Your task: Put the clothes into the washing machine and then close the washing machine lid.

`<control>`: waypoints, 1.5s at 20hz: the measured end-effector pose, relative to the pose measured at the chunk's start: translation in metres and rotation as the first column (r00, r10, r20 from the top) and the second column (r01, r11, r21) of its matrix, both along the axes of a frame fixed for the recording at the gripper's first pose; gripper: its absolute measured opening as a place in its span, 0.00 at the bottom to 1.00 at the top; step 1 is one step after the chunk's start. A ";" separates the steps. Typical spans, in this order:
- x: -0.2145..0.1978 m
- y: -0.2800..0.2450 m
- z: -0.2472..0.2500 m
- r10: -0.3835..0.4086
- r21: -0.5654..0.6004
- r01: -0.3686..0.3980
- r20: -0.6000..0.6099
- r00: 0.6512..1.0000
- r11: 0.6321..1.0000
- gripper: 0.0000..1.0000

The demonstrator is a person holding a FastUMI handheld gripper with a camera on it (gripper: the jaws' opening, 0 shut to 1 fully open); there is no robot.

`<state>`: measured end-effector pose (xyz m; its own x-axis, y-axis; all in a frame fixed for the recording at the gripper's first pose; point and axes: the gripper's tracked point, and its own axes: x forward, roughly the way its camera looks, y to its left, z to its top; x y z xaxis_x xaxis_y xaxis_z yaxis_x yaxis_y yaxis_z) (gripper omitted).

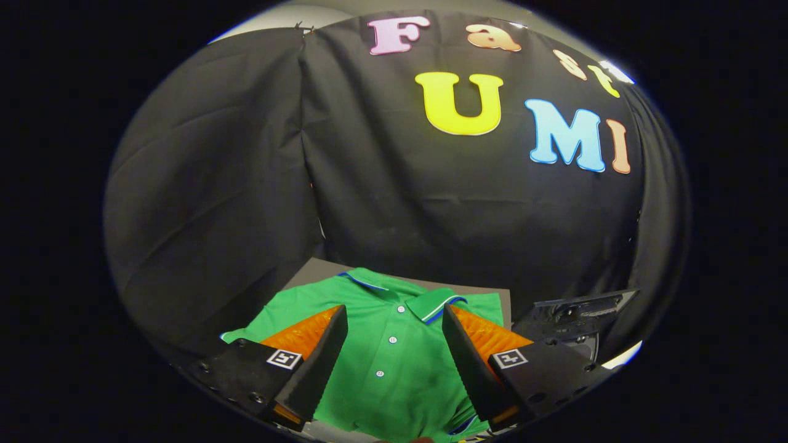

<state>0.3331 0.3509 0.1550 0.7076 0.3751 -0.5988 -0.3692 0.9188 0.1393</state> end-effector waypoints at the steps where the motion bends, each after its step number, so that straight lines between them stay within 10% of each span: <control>1: 0.002 0.002 -0.008 0.000 -0.026 0.000 -0.014 1.000 1.000 0.97; 11: -0.004 0.005 -0.084 0.014 -0.205 -0.044 -0.144 0.989 0.978 0.99; 20: -0.010 0.015 -0.083 0.037 -0.113 -0.054 -0.145 0.989 0.992 0.94; 22: -0.012 0.013 -0.083 0.054 -0.115 -0.070 -0.140 0.989 0.991 0.84; 28: -0.023 0.020 -0.080 0.099 -0.061 -0.112 -0.182 0.978 0.992 0.07; 30: -0.023 0.019 -0.081 0.093 -0.035 -0.102 -0.197 0.976 0.994 0.07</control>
